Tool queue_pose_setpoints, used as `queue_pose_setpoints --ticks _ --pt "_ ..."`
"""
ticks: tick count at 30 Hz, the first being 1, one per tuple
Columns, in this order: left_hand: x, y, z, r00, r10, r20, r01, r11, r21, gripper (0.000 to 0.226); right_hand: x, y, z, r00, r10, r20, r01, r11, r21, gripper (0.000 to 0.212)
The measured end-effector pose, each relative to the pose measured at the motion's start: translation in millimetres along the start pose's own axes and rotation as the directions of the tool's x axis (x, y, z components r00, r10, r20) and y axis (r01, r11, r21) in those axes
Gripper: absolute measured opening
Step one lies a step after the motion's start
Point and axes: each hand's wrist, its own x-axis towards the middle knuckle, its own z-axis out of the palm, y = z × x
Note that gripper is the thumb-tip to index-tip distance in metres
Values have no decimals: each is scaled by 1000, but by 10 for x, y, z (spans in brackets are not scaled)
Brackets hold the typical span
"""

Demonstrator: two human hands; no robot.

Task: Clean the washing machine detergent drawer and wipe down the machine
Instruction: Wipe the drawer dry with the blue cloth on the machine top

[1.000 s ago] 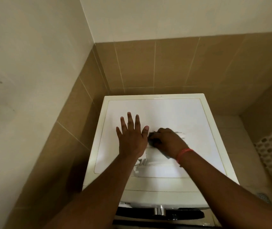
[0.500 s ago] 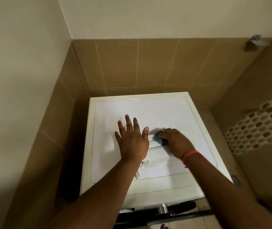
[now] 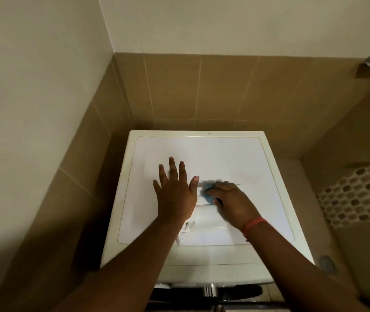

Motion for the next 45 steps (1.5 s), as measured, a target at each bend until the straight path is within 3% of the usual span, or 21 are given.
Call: queue_pose_setpoints --ticks 3,8,12,17,22,26,29,33,35,39,42,45 --pt "10 16 -9 1000 -17 -1 17 999 41 79 -233 90 -73 997 40 -70 -37 999 39 30" --pt "30 26 17 1000 -17 3 17 1000 2 77 -426 -242 210 971 -237 20 234 967 101 38" --pt "22 18 30 1000 -12 -5 12 1000 -7 76 -436 165 21 931 -363 43 365 930 -39 27" --pt "32 12 49 1000 6 -13 -6 1000 -18 73 -469 546 -242 973 -229 41 232 969 -82 23" --pt "36 27 33 998 -32 49 32 999 7 69 -122 34 193 951 -305 58 306 952 -10 39" --pt "22 49 6 998 -35 55 33 999 37 77 -47 97 135 928 -352 124 355 935 1 34" --pt "40 37 23 998 -32 49 31 999 27 79 -129 534 -106 962 -269 56 271 962 -42 29" --pt "54 23 46 999 -21 50 19 999 29 81 -138 776 -200 998 64 25 -62 994 -92 46" --pt "58 20 61 999 -18 47 16 999 32 81 7 672 -115 997 75 36 -72 994 -77 43" --pt "57 26 69 999 -15 43 14 999 33 80 517 175 56 968 9 250 -11 1000 5 14" --pt "60 28 66 999 -26 38 26 999 22 79 795 -114 51 870 40 492 -114 986 121 19" --pt "65 13 74 999 -23 31 23 1000 17 79 969 46 -117 768 -6 640 -20 999 33 23"
